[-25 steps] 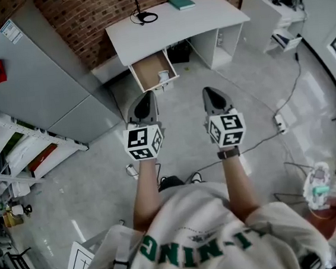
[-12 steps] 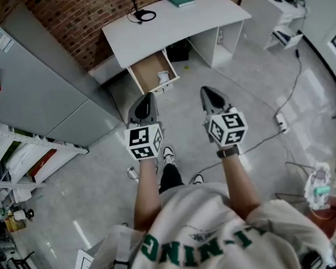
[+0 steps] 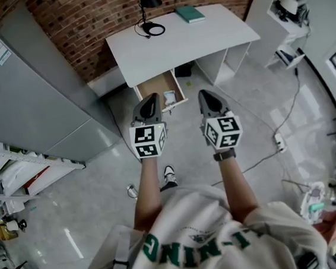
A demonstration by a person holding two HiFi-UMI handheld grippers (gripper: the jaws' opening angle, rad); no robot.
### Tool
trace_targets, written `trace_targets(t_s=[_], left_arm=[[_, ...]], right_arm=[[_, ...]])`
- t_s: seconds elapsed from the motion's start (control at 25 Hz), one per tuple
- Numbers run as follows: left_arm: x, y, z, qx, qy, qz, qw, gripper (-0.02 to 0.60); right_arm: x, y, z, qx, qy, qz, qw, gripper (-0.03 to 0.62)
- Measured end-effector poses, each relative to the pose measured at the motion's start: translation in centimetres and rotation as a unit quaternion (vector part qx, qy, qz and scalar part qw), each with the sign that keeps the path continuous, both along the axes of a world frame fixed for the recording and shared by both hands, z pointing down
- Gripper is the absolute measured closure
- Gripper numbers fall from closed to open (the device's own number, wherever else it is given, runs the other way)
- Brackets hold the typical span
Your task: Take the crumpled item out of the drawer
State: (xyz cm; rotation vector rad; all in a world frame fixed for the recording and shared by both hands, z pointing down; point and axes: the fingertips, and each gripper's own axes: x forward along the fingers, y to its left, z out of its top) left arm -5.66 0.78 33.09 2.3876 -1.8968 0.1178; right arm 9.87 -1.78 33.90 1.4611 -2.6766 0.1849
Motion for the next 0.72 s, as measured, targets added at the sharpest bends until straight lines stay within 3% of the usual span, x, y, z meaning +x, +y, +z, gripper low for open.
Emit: trace_targets(t_s=[0.4, 0.72], left_arm=[[-7.2, -7.7, 3.6, -0.023, 0.004, 0.024, 0.9994, 0.581], [-7.3, -11.1, 6.5, -0.049, -0.006, 0.048, 0.9976, 0.581]], right_arm=[[-7.3, -6.3, 3.2, -0.024, 0.027, 0.019, 0.999, 0.588], [-8.2, -9.4, 6.6, -0.057, 0.038, 0.02, 0.997, 0.588]])
